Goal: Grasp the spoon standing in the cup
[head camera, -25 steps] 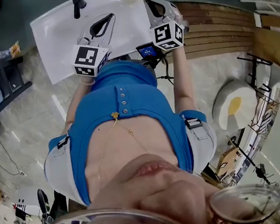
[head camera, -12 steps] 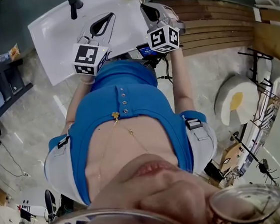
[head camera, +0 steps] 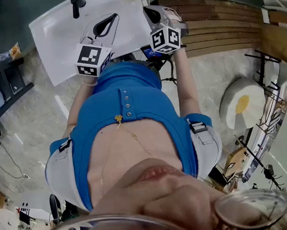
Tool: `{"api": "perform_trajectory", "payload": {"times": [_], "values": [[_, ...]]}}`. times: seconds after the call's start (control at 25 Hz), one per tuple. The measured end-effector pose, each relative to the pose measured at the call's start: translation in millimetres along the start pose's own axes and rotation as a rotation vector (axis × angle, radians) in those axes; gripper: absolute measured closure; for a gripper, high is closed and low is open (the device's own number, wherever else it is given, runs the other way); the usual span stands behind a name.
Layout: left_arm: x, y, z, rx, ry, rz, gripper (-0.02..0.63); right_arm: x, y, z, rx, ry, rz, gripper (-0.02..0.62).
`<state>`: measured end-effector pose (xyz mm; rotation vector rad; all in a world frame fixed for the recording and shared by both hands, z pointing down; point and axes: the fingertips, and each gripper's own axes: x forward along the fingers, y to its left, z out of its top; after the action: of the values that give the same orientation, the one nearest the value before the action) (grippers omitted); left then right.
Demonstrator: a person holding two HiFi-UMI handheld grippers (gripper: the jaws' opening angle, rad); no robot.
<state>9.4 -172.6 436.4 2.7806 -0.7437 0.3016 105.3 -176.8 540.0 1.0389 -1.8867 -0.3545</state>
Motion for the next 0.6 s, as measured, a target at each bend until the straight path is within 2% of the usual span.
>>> {"api": "perform_trajectory", "payload": {"times": [0.36,0.6], "values": [[2.7,1.2,-6.5,-0.005,0.013,0.021,0.606,12.5,9.7,-11.2,-0.056,0.008,0.03,0.591],[3.2,-2.0,-1.6,-0.005,0.013,0.048,0.606,16.8,17.2,-20.1,-0.157,0.013,0.047,0.591]]}}
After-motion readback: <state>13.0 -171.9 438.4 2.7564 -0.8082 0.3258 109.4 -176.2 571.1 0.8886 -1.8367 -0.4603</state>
